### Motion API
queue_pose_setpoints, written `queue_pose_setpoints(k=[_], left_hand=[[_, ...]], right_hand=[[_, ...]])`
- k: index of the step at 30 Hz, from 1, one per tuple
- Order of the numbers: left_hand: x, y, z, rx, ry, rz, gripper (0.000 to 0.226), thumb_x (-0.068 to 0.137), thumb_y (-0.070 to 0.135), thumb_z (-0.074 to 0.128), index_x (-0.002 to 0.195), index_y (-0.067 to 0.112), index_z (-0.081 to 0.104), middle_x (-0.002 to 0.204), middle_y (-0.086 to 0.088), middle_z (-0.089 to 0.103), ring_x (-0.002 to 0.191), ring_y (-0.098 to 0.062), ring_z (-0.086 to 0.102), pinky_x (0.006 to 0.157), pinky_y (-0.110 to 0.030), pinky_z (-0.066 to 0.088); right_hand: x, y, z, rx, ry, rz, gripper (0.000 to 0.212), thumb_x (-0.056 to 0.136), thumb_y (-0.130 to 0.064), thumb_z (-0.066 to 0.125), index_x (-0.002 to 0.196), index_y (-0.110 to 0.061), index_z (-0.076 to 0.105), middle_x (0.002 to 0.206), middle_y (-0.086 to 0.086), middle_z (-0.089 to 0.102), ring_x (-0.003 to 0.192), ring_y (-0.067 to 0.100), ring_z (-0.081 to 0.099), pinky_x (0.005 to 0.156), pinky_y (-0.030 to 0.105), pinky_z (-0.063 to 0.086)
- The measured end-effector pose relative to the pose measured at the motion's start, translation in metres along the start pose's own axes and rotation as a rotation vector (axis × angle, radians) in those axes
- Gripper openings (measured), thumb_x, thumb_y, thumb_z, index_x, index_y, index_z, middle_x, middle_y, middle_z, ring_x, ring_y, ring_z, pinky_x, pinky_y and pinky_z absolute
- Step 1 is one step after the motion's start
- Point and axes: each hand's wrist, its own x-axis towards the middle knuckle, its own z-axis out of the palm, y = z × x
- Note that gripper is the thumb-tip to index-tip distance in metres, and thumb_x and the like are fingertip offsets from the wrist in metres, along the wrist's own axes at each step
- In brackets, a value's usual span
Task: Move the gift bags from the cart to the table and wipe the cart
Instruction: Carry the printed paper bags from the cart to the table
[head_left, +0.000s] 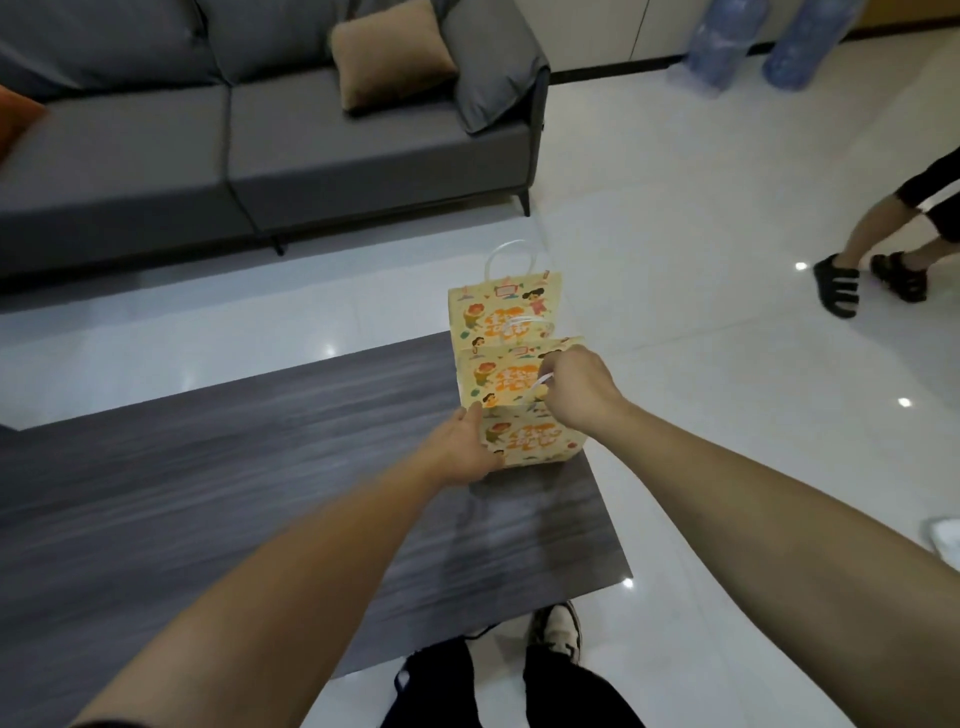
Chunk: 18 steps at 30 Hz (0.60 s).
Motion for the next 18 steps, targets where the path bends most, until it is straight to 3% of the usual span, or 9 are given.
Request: queue_pose_setpoints(k=[3,7,13,18], left_hand=[[0.001,0.005,0.011,-0.088,-0.095,-0.051,0.092,0.087,0.033,0.073,0.159,0.026,0.015,0.147,-0.003,0.047,0.127,-0.025,0.052,0.104,-0.037,0.047],[-0.001,0.013,0.023,-0.037,-0.13,-0.059,0.088,0.089,0.033,0.071,0.16,0.025,0.019,0.151,-0.005,0.047,0.131,-0.025,0.05,0.109,-0.036,0.044],[-0.006,0.036,0.011,0.139,-0.032,-0.039,0.065,0.096,0.033,0.062,0.153,0.02,0.034,0.149,-0.008,0.047,0.133,-0.026,0.047,0.098,-0.029,0.041],[-0.011,0.059,-0.022,0.224,0.11,0.049,0.064,0.096,0.037,0.059,0.152,0.016,0.038,0.154,-0.01,0.042,0.139,-0.029,0.042,0.109,-0.038,0.039]], right_hand=[[0.001,0.001,0.0,-0.025,-0.016,-0.031,0.038,0.091,-0.003,0.06,0.125,-0.015,0.067,0.13,0.015,0.051,0.118,0.032,0.051,0.092,0.038,0.051],[0.002,0.007,0.0,-0.048,0.01,-0.073,0.041,0.09,-0.005,0.062,0.13,-0.014,0.064,0.131,0.015,0.047,0.122,0.033,0.048,0.097,0.038,0.047],[-0.003,0.014,-0.004,-0.034,-0.006,-0.081,0.045,0.093,-0.015,0.062,0.138,-0.011,0.057,0.138,0.015,0.044,0.13,0.033,0.041,0.104,0.041,0.045],[-0.024,0.02,-0.022,-0.076,-0.005,-0.089,0.052,0.091,-0.019,0.057,0.142,-0.022,0.051,0.136,0.012,0.045,0.128,0.033,0.04,0.099,0.043,0.041]])
